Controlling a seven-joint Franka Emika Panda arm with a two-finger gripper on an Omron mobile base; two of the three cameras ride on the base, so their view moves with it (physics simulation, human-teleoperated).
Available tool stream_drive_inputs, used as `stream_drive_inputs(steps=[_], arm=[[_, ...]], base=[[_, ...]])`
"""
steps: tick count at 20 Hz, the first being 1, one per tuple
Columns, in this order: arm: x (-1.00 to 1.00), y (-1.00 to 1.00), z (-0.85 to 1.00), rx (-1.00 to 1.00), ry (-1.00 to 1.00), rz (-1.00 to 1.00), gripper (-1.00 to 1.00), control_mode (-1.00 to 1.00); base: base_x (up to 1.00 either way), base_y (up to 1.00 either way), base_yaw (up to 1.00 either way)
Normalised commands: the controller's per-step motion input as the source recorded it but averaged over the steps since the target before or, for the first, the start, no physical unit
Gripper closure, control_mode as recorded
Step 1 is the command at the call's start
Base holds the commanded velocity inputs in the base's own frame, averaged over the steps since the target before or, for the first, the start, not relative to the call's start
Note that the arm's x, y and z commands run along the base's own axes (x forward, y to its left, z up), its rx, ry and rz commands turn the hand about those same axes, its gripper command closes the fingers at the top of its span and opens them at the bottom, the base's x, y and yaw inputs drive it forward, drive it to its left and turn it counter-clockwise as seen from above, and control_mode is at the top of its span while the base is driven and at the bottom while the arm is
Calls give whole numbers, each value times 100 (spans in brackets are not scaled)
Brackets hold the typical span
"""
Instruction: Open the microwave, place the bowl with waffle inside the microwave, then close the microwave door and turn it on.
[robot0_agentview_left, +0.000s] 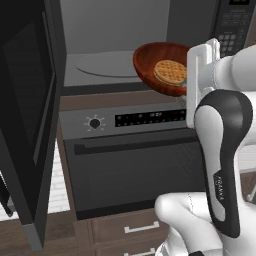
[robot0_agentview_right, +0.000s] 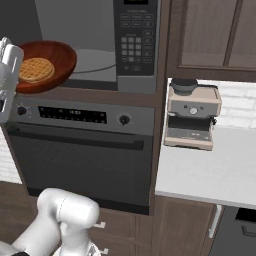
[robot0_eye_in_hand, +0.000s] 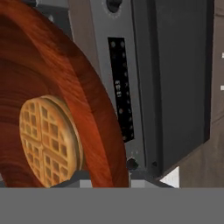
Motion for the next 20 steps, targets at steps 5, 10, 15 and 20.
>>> stream_drive_inputs(steps=[5, 10, 15, 20], arm=[[42, 2, 12, 1, 0, 1, 100, -100], [39, 3, 0, 0, 1, 0, 100, -100], [65, 10, -2, 0, -4, 0, 100, -100], [66, 15, -7, -3, -12, 0, 100, -100]], base=[[0, 0, 0], [0, 0, 0], [0, 0, 0], [0, 0, 0]])
